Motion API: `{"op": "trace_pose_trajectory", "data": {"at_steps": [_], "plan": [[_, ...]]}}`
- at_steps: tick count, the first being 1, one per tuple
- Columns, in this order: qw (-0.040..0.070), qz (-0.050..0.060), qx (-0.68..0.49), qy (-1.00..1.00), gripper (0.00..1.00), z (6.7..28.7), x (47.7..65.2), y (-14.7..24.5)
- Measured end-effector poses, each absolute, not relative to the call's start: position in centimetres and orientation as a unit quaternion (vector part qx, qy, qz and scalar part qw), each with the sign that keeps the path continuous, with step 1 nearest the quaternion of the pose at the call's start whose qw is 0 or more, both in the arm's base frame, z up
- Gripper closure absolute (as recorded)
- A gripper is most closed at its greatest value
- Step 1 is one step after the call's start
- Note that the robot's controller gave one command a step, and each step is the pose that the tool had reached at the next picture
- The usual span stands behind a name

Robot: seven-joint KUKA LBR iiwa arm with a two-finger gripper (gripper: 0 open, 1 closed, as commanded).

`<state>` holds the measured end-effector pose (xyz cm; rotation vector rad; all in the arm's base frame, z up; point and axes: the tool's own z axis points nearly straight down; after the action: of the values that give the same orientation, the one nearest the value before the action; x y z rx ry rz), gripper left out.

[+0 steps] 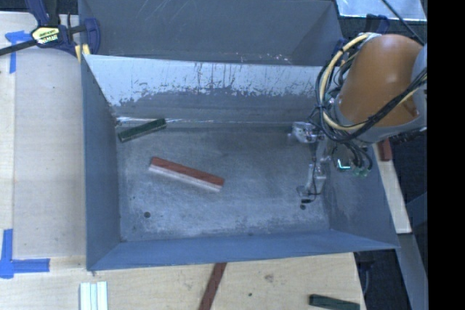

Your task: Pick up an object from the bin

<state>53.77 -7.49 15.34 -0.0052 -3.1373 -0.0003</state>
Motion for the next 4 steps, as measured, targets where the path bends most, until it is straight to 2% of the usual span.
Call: {"op": "trace_pose_trajectory", "data": {"at_steps": [1, 2, 3, 4], "plan": [[-0.002, 0.000, -0.001, -1.000, 0.00, 15.7, 54.0, -7.5], [-0.003, 0.001, -0.026, -1.000, 0.00, 14.2, 57.7, -3.9], [-0.004, -0.001, -0.032, -0.999, 0.00, 11.2, 57.7, -1.4], [-0.003, 0.000, 0.038, -0.999, 0.00, 8.2, 58.4, -0.2]]}}
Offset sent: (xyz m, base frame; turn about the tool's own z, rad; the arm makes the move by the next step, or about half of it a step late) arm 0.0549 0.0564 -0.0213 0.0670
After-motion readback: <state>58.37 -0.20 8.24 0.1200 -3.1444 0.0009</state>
